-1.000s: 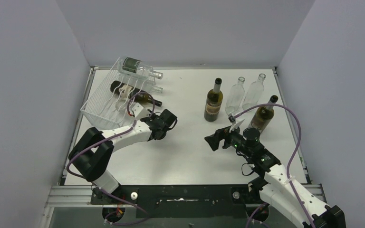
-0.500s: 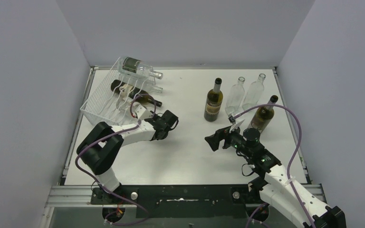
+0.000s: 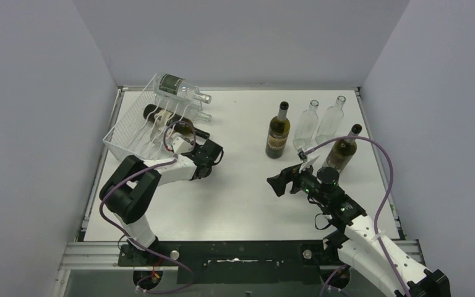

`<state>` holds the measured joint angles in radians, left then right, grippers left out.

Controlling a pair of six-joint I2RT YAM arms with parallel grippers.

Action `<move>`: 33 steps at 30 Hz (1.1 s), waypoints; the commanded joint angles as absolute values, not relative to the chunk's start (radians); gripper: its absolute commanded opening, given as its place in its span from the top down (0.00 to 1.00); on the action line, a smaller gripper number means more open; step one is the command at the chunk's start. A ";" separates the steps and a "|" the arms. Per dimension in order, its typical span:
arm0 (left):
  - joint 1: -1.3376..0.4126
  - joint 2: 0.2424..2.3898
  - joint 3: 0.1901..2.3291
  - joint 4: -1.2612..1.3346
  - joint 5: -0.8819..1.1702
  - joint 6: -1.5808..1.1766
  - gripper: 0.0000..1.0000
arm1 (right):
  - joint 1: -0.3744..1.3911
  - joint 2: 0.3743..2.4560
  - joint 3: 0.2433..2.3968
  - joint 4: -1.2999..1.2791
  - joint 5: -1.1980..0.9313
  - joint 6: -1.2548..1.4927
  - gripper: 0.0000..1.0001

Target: Take the wine bottle off the wine rack

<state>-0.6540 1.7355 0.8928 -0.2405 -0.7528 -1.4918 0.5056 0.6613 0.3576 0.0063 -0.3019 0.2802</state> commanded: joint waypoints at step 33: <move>-0.651 1.639 0.935 -0.117 -0.757 -1.382 1.00 | 0.519 0.660 0.345 0.077 -0.282 0.284 0.02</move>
